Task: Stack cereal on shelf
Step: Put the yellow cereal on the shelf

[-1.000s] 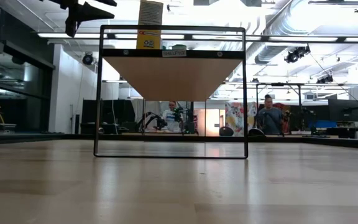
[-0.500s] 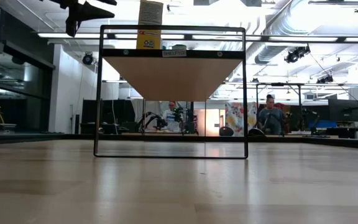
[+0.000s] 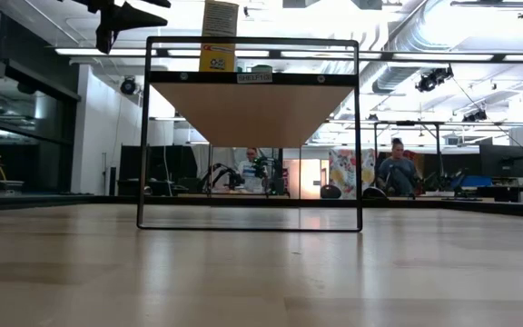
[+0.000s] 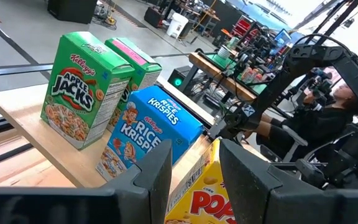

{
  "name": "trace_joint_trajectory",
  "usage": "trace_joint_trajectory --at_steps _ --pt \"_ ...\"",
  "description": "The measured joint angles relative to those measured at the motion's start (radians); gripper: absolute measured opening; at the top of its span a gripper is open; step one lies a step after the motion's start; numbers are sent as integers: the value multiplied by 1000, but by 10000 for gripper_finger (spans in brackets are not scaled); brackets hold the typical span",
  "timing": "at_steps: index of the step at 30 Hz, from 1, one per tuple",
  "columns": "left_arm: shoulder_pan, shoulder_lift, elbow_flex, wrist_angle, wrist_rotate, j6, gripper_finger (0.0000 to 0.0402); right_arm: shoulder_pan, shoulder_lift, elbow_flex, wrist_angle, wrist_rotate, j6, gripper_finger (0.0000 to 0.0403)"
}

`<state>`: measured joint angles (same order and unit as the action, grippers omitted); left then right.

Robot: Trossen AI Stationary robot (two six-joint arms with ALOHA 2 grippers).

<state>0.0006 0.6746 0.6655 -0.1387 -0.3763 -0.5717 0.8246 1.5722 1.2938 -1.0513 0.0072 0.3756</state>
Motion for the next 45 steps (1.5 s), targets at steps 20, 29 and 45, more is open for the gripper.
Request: trace_joint_trajectory --at_steps 20,29,45 --pt "0 0 0 0 0 0 127 21 -5 0 -6 -8 -41 277" --pt "0 0 0 0 0 0 127 21 1 0 -6 -9 -40 277" --pt "0 0 0 -1 0 0 127 21 98 -1 -22 -12 -44 277"
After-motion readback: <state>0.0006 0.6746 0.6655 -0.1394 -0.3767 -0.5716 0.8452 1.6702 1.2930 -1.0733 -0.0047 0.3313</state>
